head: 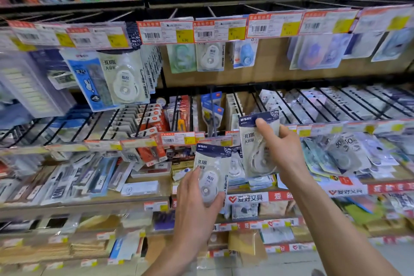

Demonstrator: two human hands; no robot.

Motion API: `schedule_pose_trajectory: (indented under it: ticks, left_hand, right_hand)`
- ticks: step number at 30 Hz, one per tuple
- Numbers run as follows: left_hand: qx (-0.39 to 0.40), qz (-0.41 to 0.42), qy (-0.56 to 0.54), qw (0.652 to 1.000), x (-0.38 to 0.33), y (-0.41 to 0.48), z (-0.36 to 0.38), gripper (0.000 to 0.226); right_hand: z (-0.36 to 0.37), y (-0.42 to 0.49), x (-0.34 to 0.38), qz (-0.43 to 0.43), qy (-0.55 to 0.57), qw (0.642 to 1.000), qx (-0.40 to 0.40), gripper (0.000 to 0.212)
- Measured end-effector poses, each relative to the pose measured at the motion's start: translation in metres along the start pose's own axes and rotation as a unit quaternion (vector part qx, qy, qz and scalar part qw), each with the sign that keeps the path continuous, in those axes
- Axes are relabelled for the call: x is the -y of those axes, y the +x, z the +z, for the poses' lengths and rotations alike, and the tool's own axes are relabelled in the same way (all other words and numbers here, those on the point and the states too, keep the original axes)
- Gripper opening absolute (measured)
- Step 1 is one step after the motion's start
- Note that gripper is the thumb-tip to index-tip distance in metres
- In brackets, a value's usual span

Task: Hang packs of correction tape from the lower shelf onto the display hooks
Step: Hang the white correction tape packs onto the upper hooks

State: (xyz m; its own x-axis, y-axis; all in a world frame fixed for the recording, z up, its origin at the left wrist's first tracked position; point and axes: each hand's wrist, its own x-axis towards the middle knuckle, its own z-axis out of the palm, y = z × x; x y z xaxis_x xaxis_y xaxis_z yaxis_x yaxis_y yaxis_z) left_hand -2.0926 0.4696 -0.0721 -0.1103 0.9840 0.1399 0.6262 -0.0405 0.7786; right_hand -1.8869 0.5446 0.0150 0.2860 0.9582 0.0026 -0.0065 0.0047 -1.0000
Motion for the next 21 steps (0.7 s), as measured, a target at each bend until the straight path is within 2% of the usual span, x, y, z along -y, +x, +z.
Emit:
schedule_pose_trajectory:
  ticks: [8,12,21]
  left_hand:
    - [-0.053,0.028,0.003,0.998,-0.026,0.021,-0.006,0.077]
    - [-0.069,0.025,-0.001,0.997,-0.034,0.035,-0.013,0.080]
    - [-0.097,0.012,-0.008,0.995,-0.036,0.052,-0.028,0.080]
  right_hand:
    - [0.026,0.041,0.042,-0.051,0.021,0.998,0.037,0.008]
    - [0.045,0.065,0.059,-0.078,0.028,0.995,0.057,0.007]
    - [0.083,0.104,0.105,-0.132,0.121,0.978,0.108,0.009]
